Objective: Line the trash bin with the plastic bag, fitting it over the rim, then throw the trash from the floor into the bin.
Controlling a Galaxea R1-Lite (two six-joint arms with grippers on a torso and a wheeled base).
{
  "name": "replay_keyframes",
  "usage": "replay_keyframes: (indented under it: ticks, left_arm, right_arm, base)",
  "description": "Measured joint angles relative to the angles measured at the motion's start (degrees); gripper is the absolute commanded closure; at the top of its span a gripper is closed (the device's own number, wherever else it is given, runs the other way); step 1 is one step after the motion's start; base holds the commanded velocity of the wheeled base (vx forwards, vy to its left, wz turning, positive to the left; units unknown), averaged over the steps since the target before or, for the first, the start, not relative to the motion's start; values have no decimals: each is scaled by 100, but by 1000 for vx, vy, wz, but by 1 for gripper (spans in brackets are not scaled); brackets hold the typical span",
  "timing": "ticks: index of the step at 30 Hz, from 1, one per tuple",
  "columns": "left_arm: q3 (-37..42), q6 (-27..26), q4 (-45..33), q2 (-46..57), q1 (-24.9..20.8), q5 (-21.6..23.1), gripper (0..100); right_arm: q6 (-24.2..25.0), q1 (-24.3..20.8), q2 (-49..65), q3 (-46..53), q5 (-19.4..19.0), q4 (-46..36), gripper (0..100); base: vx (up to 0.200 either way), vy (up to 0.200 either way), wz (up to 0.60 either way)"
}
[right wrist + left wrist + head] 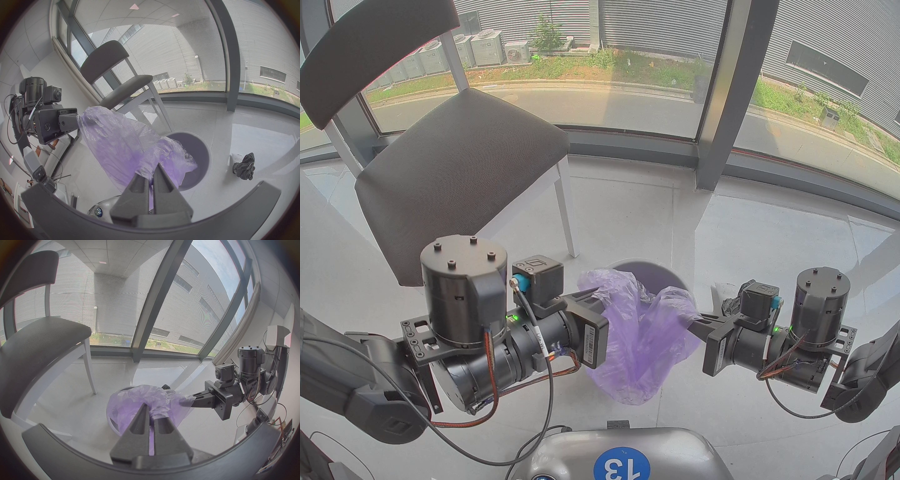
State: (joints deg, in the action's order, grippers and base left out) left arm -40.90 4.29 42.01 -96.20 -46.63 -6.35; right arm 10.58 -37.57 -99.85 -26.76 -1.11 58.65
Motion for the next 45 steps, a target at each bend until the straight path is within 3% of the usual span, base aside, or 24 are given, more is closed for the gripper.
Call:
replay_keyframes:
  ticks: [9,21,28,38,45]
  left_arm:
    - [-50,534,-5,-228,212,89,100]
    - [154,967,17,-499,1180,664,100]
    - [400,994,-20,-516,1537,739,100]
    - [937,983,-134,-218,1664,735,100]
    - [1156,980,-651,15,1708,713,100]
  right_arm:
    - [-29,417,16,260,-55,-2,100]
    - [-27,996,60,590,-80,26,100]
    - [-35,1293,60,618,-72,-71,100]
    - [-95,1396,363,647,-39,-1387,100]
    - [-130,1280,650,597,-11,-2274,100]
  base:
    - [0,0,0]
    - [0,0,0]
    - [0,0,0]
    - [0,0,0]
    - [0,0,0]
